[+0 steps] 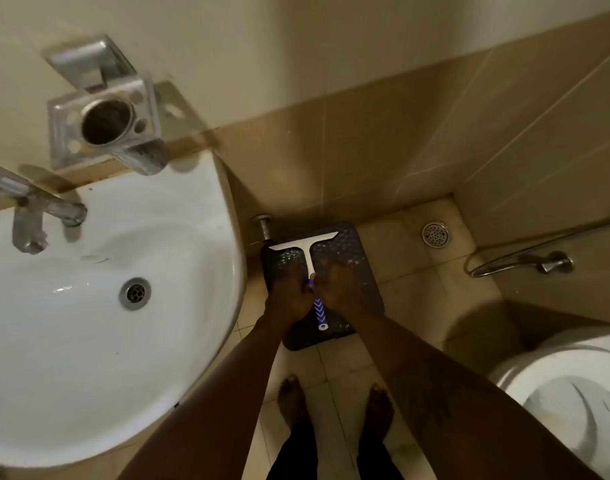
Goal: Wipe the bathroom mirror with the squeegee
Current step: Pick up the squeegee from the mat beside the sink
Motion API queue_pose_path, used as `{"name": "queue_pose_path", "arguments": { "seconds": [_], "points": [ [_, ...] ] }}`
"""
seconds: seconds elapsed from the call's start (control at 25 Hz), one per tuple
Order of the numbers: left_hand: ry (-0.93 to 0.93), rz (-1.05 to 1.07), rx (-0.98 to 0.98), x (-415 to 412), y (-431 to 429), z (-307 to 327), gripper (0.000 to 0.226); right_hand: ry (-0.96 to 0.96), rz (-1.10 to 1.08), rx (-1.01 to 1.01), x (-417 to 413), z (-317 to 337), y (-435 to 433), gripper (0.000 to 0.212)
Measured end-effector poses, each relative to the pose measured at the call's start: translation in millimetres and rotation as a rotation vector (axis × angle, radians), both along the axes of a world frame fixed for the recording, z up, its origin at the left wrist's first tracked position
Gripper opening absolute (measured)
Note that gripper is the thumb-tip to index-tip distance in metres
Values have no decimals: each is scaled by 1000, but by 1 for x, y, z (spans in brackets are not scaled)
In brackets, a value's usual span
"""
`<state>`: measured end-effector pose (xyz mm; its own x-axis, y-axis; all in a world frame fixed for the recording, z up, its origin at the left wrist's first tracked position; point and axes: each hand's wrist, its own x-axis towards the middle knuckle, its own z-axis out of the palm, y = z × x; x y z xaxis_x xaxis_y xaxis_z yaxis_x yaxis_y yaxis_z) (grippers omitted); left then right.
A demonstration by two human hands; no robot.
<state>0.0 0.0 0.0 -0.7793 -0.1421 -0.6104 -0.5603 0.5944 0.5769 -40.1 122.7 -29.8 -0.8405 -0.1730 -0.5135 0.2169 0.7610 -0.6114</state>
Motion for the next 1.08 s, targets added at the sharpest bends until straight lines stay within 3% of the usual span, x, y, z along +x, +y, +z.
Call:
{"name": "queue_pose_path", "arguments": {
  "seconds": [0.12, 0.28, 0.44, 0.64, 0.96, 1.08],
  "points": [
    [-31, 126, 29, 0, 0, -31, 62, -34, -80, -21, 3, -38, -12, 35],
    [-111, 232, 44, 1, -7, -49, 67, -107, -76, 52, 6, -64, -28, 49],
    [-117, 247, 45, 4, -13, -41, 73, -161, -120, 69, 4, -62, -34, 31],
    [-73, 247, 113, 8, -5, 9, 65, -104, -365, -52, 14, -5, -21, 24],
    [46, 62, 107, 25, -2, 128, 59, 58, -464, -119, 35, 127, -7, 25],
    [123, 40, 70, 27, -21, 170, 62, 163, -486, -113, 44, 168, -15, 9]
  ]
}}
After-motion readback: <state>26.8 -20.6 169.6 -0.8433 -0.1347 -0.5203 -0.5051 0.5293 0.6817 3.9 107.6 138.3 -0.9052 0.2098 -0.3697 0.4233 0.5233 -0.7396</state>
